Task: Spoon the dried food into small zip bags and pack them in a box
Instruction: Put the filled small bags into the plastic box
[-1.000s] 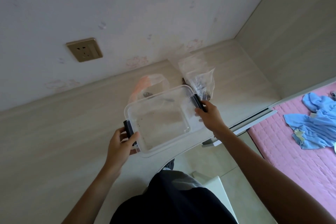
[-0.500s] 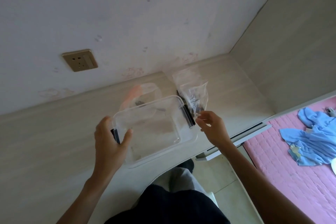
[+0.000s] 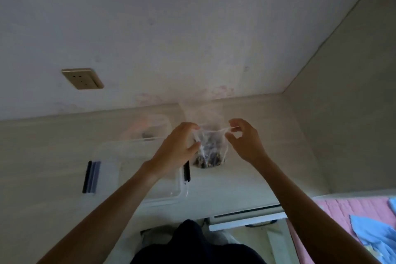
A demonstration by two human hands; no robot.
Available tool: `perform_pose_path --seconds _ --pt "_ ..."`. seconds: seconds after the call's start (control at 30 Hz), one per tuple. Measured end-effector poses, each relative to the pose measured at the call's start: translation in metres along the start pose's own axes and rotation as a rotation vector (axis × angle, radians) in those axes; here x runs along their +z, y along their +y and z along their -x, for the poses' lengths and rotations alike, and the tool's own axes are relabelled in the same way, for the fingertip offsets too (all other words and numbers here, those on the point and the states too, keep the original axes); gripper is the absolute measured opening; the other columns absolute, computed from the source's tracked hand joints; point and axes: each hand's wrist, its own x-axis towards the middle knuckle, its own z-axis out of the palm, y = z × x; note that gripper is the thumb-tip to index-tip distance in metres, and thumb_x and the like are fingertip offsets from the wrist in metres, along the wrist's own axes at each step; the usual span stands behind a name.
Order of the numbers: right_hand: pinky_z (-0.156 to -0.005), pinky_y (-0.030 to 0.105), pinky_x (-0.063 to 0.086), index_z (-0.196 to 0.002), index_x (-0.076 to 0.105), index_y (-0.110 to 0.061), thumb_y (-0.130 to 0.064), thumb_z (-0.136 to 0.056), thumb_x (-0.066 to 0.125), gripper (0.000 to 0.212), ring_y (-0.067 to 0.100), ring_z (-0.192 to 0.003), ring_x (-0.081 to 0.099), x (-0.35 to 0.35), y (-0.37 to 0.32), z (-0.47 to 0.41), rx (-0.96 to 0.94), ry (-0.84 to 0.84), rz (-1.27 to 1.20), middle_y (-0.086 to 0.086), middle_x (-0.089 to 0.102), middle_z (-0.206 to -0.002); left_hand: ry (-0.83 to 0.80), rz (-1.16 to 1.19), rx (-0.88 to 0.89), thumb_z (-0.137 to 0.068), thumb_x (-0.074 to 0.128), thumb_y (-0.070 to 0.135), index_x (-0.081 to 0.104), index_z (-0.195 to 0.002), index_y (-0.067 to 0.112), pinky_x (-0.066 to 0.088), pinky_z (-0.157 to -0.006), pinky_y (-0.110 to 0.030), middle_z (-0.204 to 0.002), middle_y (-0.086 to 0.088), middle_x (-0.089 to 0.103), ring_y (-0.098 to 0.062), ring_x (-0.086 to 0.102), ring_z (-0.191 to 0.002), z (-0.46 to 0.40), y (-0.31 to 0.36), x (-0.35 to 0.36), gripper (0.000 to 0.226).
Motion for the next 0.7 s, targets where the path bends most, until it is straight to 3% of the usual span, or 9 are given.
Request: perform_pose_path --seconds 0.17,0.3,0.4,0.53,0.7 --pt "-0.112 0.036 0.038 -0.148 0.049 -0.019 -0.018 -0.094 0.071 0.058 0.024 -0.146 0.034 0.005 0.009 -0.033 -0.151 -0.356 0.271 0.007 0.035 -0.158 -0.084 -0.237 0.029 -0.099 0.065 0.021 0.054 -0.145 0.022 0.044 -0.107 -0.033 -0.153 0.001 0.048 -0.02 0.051 -0.135 -0.033 0.009 0.023 0.047" --pt "-0.118 0.037 0.029 -0.146 0.051 -0.02 -0.032 -0.098 0.063 0.051 0.027 -0.149 0.028 0.011 0.01 -0.047 -0.22 -0.435 0.593 0.01 0.027 -0.164 -0.154 -0.606 0.057 -0.103 0.057 0.028 0.048 -0.151 0.026 0.036 -0.113 -0.04 -0.163 0.0 0.036 -0.025 0.038 -0.145 -0.056 0.006 0.03 0.049" --pt "-0.114 0.034 0.03 -0.13 0.063 -0.016 -0.032 -0.101 0.058 0.034 0.026 -0.143 0.036 0.004 0.012 -0.045 -0.267 -0.402 0.635 0.008 0.041 -0.154 -0.221 -0.704 0.024 -0.102 0.057 0.035 0.057 -0.144 0.024 0.035 -0.111 -0.041 -0.158 -0.002 0.04 -0.026 0.038 -0.142 -0.06 0.002 0.029 0.042" --pt "-0.103 0.034 0.042 -0.114 0.065 -0.012 -0.033 -0.101 0.06 0.024 0.023 -0.116 0.055 -0.02 0.015 -0.036 -0.235 -0.337 0.47 0.006 0.059 -0.125 -0.118 -0.58 0.054 -0.098 0.063 0.039 0.07 -0.113 0.02 0.042 -0.099 -0.039 -0.128 -0.001 0.062 -0.024 0.053 -0.12 -0.052 -0.006 0.017 0.026" --pt "-0.096 0.032 0.05 -0.101 0.072 -0.017 -0.032 -0.095 0.071 0.017 0.013 -0.1 0.064 -0.039 0.02 -0.016 -0.203 -0.353 0.299 -0.002 0.07 -0.109 -0.106 -0.112 -0.011 -0.093 0.075 0.041 0.075 -0.096 0.023 0.053 -0.087 -0.031 -0.097 0.011 0.072 -0.007 0.066 -0.093 -0.029 -0.006 0.004 0.018"
